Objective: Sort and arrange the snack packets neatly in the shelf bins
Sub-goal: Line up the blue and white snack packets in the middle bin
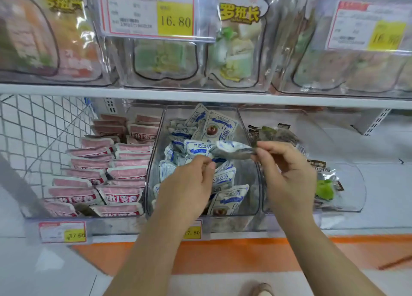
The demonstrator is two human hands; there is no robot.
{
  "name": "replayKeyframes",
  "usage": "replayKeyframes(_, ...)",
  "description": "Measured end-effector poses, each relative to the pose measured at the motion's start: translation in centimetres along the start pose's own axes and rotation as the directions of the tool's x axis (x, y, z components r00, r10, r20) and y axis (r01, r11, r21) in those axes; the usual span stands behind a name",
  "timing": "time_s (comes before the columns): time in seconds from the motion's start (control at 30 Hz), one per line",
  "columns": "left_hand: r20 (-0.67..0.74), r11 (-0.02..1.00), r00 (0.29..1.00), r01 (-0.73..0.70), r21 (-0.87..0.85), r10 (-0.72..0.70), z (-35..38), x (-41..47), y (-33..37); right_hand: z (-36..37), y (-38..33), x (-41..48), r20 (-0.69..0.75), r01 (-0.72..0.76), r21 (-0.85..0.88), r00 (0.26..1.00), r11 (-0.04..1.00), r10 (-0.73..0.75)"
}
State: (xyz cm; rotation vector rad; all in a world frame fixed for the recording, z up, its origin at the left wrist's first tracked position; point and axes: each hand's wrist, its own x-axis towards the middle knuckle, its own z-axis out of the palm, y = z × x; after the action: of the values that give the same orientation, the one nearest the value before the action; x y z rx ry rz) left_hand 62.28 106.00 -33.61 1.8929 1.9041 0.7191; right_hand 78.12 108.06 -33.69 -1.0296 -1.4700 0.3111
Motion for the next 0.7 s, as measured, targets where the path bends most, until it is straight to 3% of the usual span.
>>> replayKeyframes(0.13,0.033,0.875,0.972,0.226,-0.427,-0.234,-1.0,1.1,0.4,-0.6,0.6,0.3,0.224,-0.018,0.044,0.975,0.999,0.008)
replayKeyframes(0.23,0.069,0.804,0.96,0.265,-0.533,-0.271,-0.4,1.2,1.1,-1.3,0.3,0.7,0.312,-0.036,0.08,0.95,0.996,0.01)
replayKeyframes(0.33,0.01,0.809,0.975,0.191,-0.556,-0.223,0.6,1.5,1.5,-1.7,0.2,0.7,0.375,-0.057,0.053,0.926,0.997,0.033)
replayKeyframes(0.47,-0.054,0.702,0.972,0.125,-0.701,-0.227,0.9,2.1,1.9,-2.0,0.1,1.0,0.489,-0.128,-0.003,0.865,0.992,0.113)
replayKeyframes(0.57,0.044,0.679,0.988,0.134,-0.721,-0.148,0.7,2.3,1.4,-2.0,0.4,0.8,0.523,-0.128,-0.068,0.84,0.989,0.144)
replayKeyframes(0.7,0.22,0.792,0.973,0.08,-0.605,0.069,0.6,1.2,1.2,-3.1,1.0,1.3,0.415,-0.152,-0.114,0.89,0.982,0.186)
